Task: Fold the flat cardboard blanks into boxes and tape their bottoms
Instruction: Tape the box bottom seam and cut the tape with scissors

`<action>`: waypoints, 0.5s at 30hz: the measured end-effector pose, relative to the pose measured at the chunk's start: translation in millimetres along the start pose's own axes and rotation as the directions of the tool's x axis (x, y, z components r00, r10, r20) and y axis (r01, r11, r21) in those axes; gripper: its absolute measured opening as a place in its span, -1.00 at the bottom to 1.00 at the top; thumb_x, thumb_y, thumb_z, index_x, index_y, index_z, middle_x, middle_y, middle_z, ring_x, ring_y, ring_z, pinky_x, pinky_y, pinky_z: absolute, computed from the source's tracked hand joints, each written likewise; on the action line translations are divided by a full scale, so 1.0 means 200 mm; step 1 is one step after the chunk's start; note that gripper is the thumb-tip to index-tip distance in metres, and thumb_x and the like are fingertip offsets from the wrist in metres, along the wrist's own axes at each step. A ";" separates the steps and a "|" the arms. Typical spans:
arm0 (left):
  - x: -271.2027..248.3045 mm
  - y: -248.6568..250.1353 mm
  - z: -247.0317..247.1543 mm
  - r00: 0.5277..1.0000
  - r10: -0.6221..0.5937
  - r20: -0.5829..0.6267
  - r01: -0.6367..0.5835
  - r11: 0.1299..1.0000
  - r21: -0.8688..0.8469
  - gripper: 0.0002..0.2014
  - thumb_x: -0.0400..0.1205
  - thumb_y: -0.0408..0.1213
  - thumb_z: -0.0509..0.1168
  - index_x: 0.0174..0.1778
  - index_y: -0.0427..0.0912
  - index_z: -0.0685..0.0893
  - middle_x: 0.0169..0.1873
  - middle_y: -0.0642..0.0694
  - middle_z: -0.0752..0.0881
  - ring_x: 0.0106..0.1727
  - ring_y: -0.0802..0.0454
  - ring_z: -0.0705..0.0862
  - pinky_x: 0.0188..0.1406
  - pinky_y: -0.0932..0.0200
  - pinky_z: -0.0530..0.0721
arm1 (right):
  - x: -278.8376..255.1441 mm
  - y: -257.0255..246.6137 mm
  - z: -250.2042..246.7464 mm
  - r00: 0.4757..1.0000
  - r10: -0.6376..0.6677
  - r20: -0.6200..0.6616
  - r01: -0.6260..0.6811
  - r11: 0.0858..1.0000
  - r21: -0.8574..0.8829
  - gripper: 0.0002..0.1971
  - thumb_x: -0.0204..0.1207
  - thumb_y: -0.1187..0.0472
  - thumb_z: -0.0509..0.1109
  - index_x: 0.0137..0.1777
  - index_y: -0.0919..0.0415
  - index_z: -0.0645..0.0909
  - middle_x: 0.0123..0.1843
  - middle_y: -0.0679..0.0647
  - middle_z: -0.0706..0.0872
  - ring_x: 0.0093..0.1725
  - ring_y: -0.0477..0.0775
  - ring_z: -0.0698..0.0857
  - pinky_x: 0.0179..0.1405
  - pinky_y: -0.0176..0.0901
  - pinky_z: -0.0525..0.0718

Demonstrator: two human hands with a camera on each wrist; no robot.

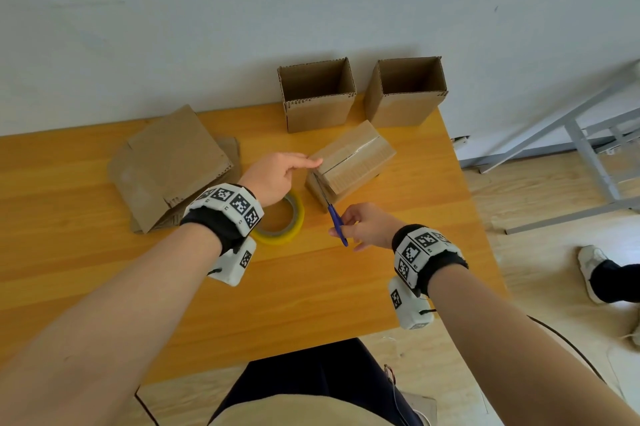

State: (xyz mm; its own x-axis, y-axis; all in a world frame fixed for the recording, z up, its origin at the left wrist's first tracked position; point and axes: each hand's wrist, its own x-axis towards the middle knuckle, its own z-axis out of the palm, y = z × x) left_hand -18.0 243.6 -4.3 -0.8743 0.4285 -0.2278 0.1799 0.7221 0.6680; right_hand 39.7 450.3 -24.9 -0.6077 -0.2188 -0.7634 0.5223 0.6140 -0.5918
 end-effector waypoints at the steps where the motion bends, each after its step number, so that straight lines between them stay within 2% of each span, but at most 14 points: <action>1: 0.00 0.00 0.00 1.000 0.002 -0.001 -0.002 1.000 -0.001 -0.48 0.67 -0.55 0.01 0.39 0.08 0.56 0.48 -0.06 0.48 0.50 0.02 0.42 0.30 0.37 0.32 | 0.00 0.01 0.00 0.999 0.043 0.024 -0.042 0.999 -0.029 -0.69 0.52 -0.01 0.43 -0.15 0.25 0.53 -0.24 0.08 0.54 -0.24 0.01 0.57 -0.02 0.01 0.75; 3: 0.00 0.01 -0.01 1.000 0.004 0.005 -0.004 1.000 0.004 -0.49 0.68 -0.55 0.01 0.39 0.06 0.57 0.48 -0.05 0.48 0.49 0.02 0.44 0.29 0.37 0.35 | 0.01 0.05 0.02 0.992 0.116 0.042 -0.110 0.986 -0.123 -0.62 0.54 -0.08 0.38 -0.30 0.20 0.43 -0.33 0.08 0.49 -0.27 0.07 0.54 -0.03 0.02 0.74; 5: 0.01 0.00 -0.01 1.000 0.013 0.005 -0.013 1.000 0.007 -0.51 0.69 -0.52 0.03 0.38 0.07 0.57 0.48 -0.06 0.49 0.43 0.00 0.51 0.33 0.27 0.45 | 0.02 0.10 0.04 0.997 0.075 -0.027 -0.079 0.971 -0.226 -0.60 0.55 -0.07 0.37 -0.32 0.22 0.41 -0.36 0.13 0.51 -0.26 0.15 0.54 0.00 0.14 0.75; 6: 0.01 0.00 -0.01 1.000 0.021 -0.004 -0.021 1.000 0.002 -0.54 0.69 -0.49 0.04 0.37 0.06 0.58 0.46 -0.07 0.51 0.31 -0.03 0.61 0.26 0.16 0.58 | 0.02 0.12 0.04 0.997 0.036 -0.068 -0.054 0.958 -0.283 -0.62 0.55 -0.05 0.37 -0.29 0.26 0.47 -0.33 0.17 0.56 -0.27 0.18 0.56 -0.02 0.18 0.75; 7: 0.01 0.00 0.00 0.999 0.030 -0.017 -0.030 1.000 -0.002 -0.57 0.70 -0.45 0.05 0.36 0.05 0.59 0.40 -0.07 0.58 0.09 -0.05 0.71 0.07 0.07 0.70 | 0.02 0.13 0.04 0.994 0.000 -0.110 -0.038 0.941 -0.335 -0.66 0.56 -0.01 0.37 -0.22 0.31 0.55 -0.28 0.22 0.63 -0.27 0.20 0.60 -0.09 0.14 0.75; 8: 0.01 0.01 0.02 0.999 0.042 -0.033 -0.042 0.999 -0.005 -0.60 0.71 -0.42 0.05 0.35 0.04 0.60 0.25 -0.05 0.68 -0.19 -0.04 0.72 -0.22 0.05 0.72 | 0.01 0.13 0.04 0.988 -0.028 -0.153 -0.031 0.928 -0.371 -0.70 0.57 0.04 0.36 -0.13 0.32 0.61 -0.22 0.23 0.69 -0.26 0.21 0.63 -0.21 0.05 0.72; 9: 0.01 0.02 0.04 0.997 0.051 -0.053 -0.051 0.999 -0.001 -0.64 0.72 -0.39 0.06 0.33 0.00 0.60 0.01 0.03 0.74 -0.41 0.00 0.62 -0.46 0.10 0.62 | 0.01 0.13 0.04 0.980 -0.045 -0.193 -0.036 0.918 -0.396 -0.75 0.57 0.08 0.36 -0.06 0.32 0.64 -0.18 0.22 0.71 -0.26 0.19 0.64 -0.34 -0.06 0.63; 10: 0.01 0.03 0.04 0.996 0.055 -0.072 -0.055 0.998 0.009 -0.68 0.72 -0.37 0.08 0.31 -0.05 0.61 -0.18 0.14 0.69 -0.48 0.05 0.53 -0.55 0.17 0.49 | 0.01 0.13 0.04 0.974 -0.056 -0.221 -0.043 0.907 -0.419 -0.78 0.58 0.11 0.36 -0.03 0.30 0.64 -0.18 0.20 0.70 -0.26 0.17 0.63 -0.42 -0.14 0.55; 11: 0.01 0.05 0.05 0.994 0.060 -0.088 -0.058 0.998 0.024 -0.71 0.72 -0.34 0.09 0.28 -0.09 0.61 -0.21 0.17 0.66 -0.43 0.09 0.53 -0.51 0.22 0.48 | 0.01 0.14 0.04 0.968 -0.059 -0.242 -0.056 0.896 -0.441 -0.80 0.58 0.12 0.36 -0.03 0.29 0.63 -0.19 0.18 0.69 -0.27 0.15 0.62 -0.45 -0.18 0.49; 13: 0.02 0.06 0.07 0.990 0.073 -0.118 -0.065 0.996 0.067 -0.77 0.71 -0.22 0.14 0.23 -0.11 0.59 0.04 0.04 0.69 -0.11 0.15 0.64 -0.22 0.20 0.64 | 0.02 0.15 0.04 0.958 -0.053 -0.282 -0.092 0.874 -0.476 -0.83 0.59 0.14 0.36 -0.03 0.27 0.62 -0.21 0.15 0.65 -0.26 0.15 0.61 -0.46 -0.19 0.47; 15: 0.03 0.07 0.11 0.989 0.064 -0.131 -0.050 0.992 0.114 -0.65 0.64 0.03 0.20 0.25 -0.10 0.54 0.19 0.02 0.63 0.11 0.14 0.61 0.02 0.14 0.67 | 0.02 0.16 0.05 0.948 -0.041 -0.314 -0.125 0.863 -0.489 -0.82 0.58 0.14 0.37 0.04 0.26 0.60 -0.20 0.14 0.63 -0.24 0.15 0.60 -0.41 -0.17 0.49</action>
State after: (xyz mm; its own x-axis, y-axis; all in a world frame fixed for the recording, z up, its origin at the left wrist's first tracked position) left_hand -11.7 268.2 -11.5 -0.9124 0.3993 -0.0896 0.2731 0.7571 0.5934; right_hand 60.0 460.8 -50.2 -0.7859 0.0058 -0.6183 0.2341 0.9283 -0.2889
